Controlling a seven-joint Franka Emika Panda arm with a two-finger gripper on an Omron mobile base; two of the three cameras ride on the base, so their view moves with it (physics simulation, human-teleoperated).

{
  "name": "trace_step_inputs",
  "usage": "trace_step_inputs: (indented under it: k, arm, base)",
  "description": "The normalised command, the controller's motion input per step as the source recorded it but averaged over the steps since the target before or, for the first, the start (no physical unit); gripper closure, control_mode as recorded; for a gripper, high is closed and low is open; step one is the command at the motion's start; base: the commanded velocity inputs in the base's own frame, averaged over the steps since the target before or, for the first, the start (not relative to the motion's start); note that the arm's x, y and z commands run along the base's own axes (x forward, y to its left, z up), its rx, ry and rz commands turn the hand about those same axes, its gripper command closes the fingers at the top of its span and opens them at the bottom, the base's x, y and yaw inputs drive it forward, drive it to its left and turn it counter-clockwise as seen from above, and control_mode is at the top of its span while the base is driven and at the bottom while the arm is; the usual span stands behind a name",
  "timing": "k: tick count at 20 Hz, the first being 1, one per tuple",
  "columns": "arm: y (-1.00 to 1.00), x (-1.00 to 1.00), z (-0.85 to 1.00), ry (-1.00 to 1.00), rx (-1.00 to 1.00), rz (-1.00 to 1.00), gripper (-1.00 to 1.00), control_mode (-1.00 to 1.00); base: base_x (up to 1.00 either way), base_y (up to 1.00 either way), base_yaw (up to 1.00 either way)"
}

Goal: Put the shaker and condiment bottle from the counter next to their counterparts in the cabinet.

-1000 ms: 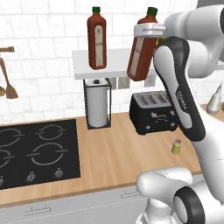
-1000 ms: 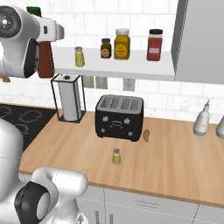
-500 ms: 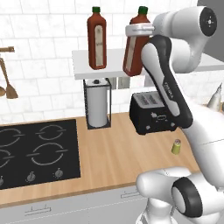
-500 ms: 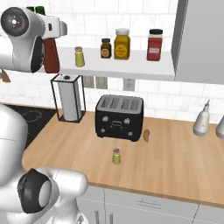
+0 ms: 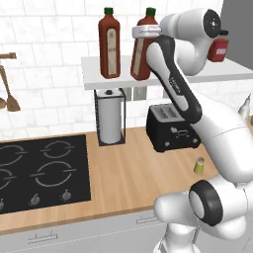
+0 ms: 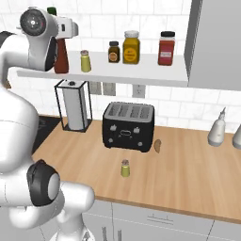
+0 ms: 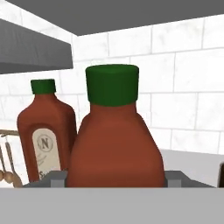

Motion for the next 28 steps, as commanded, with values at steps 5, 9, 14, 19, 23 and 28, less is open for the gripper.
trace_step_inputs:
  k: [5,9,14,19,23,28]
  arm:
    - [0.13,0.52,-0.07,0.02,-0.02,0.0,1.0,-1.0]
    - [0.0,0.21,0.0,0.0,-0.01,0.0,1.0,-1.0]
    - [0.0,0.05,-0.05,-0.03,0.0,0.0,1.0,-1.0]
    - [0.1,0.15,-0.18,-0.13,0.0,0.02,1.0,-1.0]
    - [0.09,0.38,-0.15,-0.05,0.0,0.08,1.0,-1.0]
    - [0.0,0.42,-0.03,0.09,0.02,0.02,1.0,-1.0]
  base:
    - [0.0,0.0,0.0]
    - [0.0,0.0,0.0]
    - [0.0,0.0,0.0]
    - [0.0,0.0,0.0]
    - [0.0,0.0,0.0]
    - [0.0,0.0,0.0]
